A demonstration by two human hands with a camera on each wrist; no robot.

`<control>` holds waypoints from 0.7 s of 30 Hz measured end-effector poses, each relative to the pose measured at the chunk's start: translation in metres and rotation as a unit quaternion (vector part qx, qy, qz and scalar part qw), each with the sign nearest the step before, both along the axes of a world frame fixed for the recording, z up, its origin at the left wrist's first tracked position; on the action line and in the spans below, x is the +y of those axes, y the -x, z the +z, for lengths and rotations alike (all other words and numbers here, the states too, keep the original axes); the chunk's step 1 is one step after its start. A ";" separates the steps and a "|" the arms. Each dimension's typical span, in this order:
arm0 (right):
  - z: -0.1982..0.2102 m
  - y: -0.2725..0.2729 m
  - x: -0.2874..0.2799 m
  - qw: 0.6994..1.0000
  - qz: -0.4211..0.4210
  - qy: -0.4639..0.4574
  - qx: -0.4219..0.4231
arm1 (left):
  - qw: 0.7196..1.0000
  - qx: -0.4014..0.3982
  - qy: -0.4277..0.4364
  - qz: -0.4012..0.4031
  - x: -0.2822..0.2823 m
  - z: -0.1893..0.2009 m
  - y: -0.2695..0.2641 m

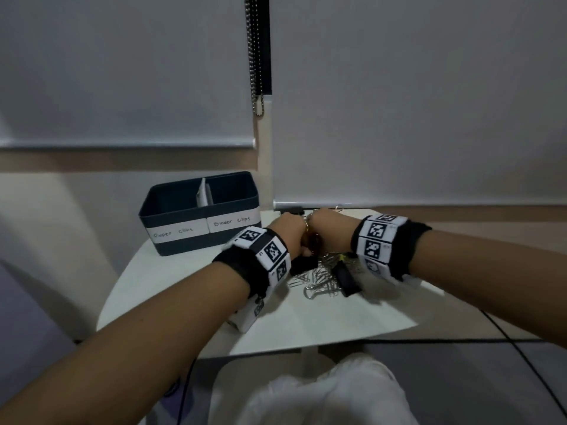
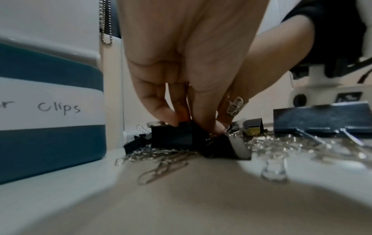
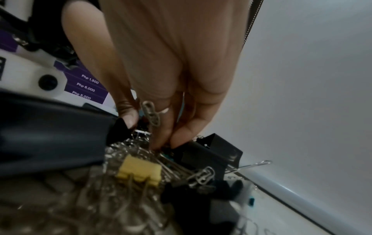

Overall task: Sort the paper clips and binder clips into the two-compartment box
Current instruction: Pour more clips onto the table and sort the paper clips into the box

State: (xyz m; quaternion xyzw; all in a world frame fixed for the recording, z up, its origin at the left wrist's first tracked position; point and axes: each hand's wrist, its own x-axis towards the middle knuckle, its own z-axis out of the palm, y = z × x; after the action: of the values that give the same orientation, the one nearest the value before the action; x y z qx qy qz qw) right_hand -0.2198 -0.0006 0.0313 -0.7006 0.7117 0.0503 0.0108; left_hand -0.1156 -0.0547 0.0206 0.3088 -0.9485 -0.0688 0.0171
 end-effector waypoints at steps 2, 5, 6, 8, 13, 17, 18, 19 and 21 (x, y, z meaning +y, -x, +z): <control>0.000 0.002 -0.001 1.000 0.007 0.009 -0.009 | 1.000 0.007 0.006 0.012 0.000 -0.002 0.002; 0.003 0.005 0.000 1.000 0.018 0.003 0.002 | 1.000 0.013 0.014 0.013 0.000 -0.002 0.001; 0.003 0.006 0.001 1.000 0.024 0.002 0.005 | 1.000 0.017 0.013 0.012 0.000 -0.003 0.000; 0.001 0.010 0.002 0.999 0.035 0.005 0.008 | 0.999 0.027 0.014 0.019 0.002 -0.001 -0.001; -0.002 0.024 0.008 0.999 0.006 0.017 -0.043 | 0.998 0.040 0.013 0.047 0.004 -0.002 -0.001; 0.005 0.033 0.019 0.996 -0.027 0.044 -0.079 | 0.999 0.023 -0.011 0.037 -0.002 0.000 -0.001; 0.007 0.036 0.022 0.994 -0.031 0.052 -0.090 | 0.999 0.022 -0.011 0.028 -0.002 0.000 -0.001; 0.009 0.038 0.025 0.993 -0.035 0.058 -0.101 | 1.000 0.021 -0.011 0.018 -0.001 0.001 -0.001; 0.012 0.044 0.030 0.989 -0.045 0.061 -0.128 | 1.000 0.011 -0.017 -0.002 0.002 0.004 -0.001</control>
State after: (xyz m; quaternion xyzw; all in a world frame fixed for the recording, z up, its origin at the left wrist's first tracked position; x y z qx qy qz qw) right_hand -0.2637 0.0298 0.0433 -0.6677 0.7372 -0.0840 0.0608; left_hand -0.1147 -0.0529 0.0248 0.3068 -0.9474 -0.0883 0.0219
